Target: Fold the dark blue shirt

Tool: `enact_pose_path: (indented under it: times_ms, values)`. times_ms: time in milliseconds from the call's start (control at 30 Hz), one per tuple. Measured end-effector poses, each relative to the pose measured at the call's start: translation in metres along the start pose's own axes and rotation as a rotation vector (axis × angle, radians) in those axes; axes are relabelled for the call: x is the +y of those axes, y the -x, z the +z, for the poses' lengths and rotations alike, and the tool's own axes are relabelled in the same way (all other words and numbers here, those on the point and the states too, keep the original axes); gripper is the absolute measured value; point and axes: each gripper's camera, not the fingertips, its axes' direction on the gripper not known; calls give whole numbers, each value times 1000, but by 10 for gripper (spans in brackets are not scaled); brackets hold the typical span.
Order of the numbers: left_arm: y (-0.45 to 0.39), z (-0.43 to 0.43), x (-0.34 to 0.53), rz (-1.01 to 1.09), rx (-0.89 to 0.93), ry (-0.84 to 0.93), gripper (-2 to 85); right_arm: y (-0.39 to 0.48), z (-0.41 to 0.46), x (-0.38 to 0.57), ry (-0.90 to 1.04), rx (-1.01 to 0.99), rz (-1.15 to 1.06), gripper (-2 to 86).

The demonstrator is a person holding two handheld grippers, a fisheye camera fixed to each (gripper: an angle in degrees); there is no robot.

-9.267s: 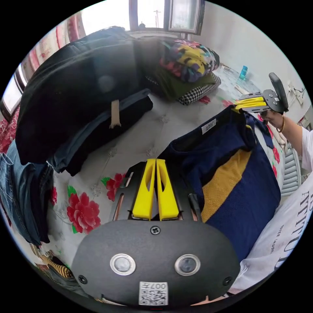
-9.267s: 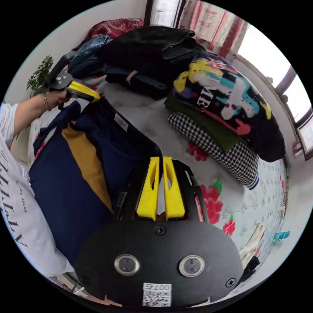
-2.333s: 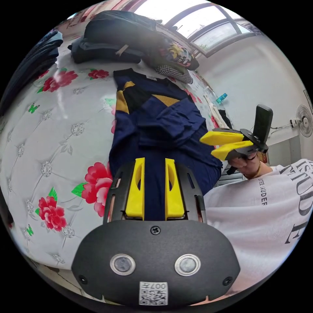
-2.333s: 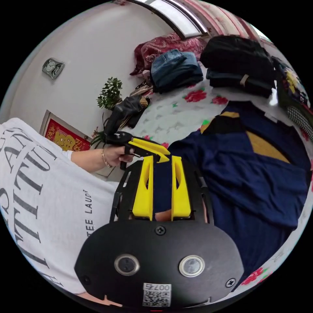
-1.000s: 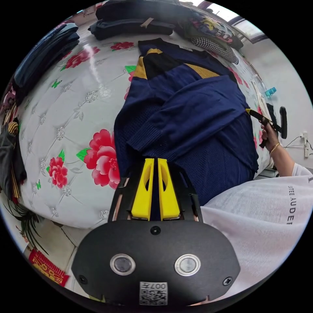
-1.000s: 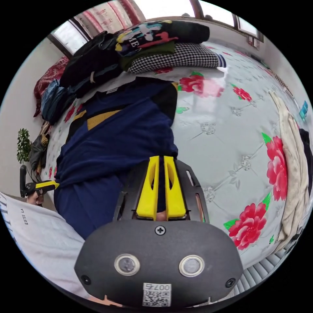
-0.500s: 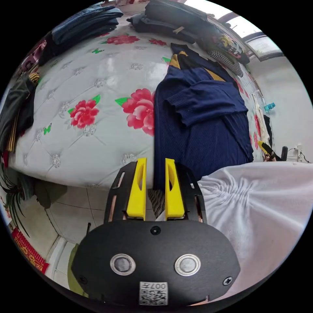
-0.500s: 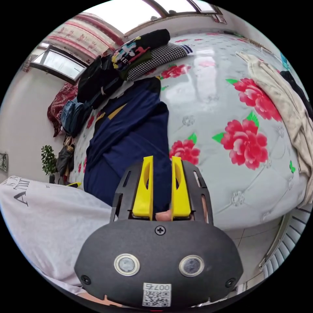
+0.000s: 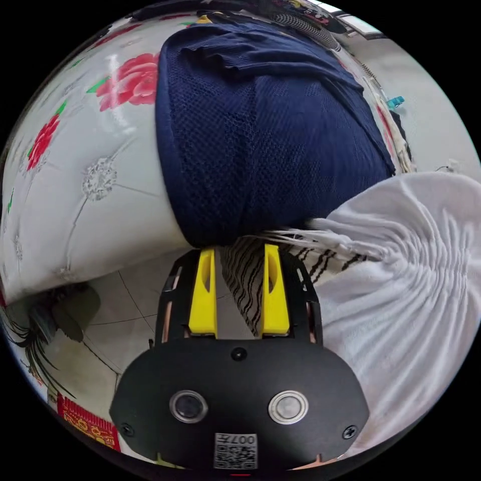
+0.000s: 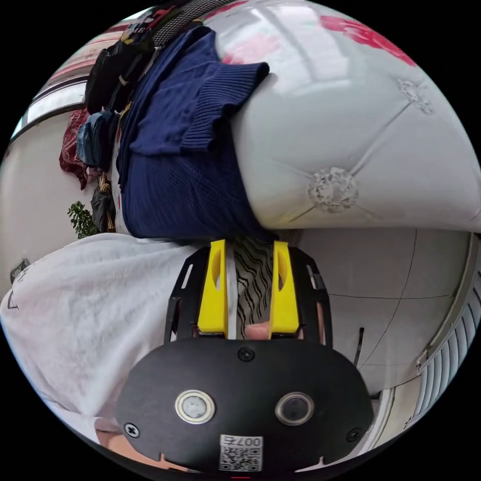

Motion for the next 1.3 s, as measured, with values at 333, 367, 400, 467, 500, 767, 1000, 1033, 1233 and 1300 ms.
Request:
enact_pose_path:
  times_ms: [333,367,400,467,500,767,1000,1033,1233,1300]
  values:
    - [-9,-67,12,177,54,35,-8,9,-48,-3,61,-79,-197,2]
    - [-1,-91,18,189,119,-4,-9,9,-61,0,48,-128,-212,1]
    - [3,-105,21,198,152,-30,-9,9,-68,1,41,-151,-220,1]
    - [20,-156,28,217,262,-123,-9,14,-97,3,-9,-252,-267,0]
    - [26,-168,27,219,287,-147,-9,15,-105,1,-26,-282,-277,0]
    - [153,-259,-49,-249,665,-685,16,38,-174,-94,-394,-562,-232,24]
    - [148,-240,-71,-471,538,-703,79,75,-144,-117,-426,-286,-198,59]
    - [137,-237,-70,-433,456,-663,81,77,-135,-108,-418,-193,-204,61]
    - [103,-200,-64,-353,206,-517,95,81,-102,-83,-414,74,-198,61]
    - [97,-193,-71,-341,180,-501,97,88,-97,-89,-417,101,-207,61]
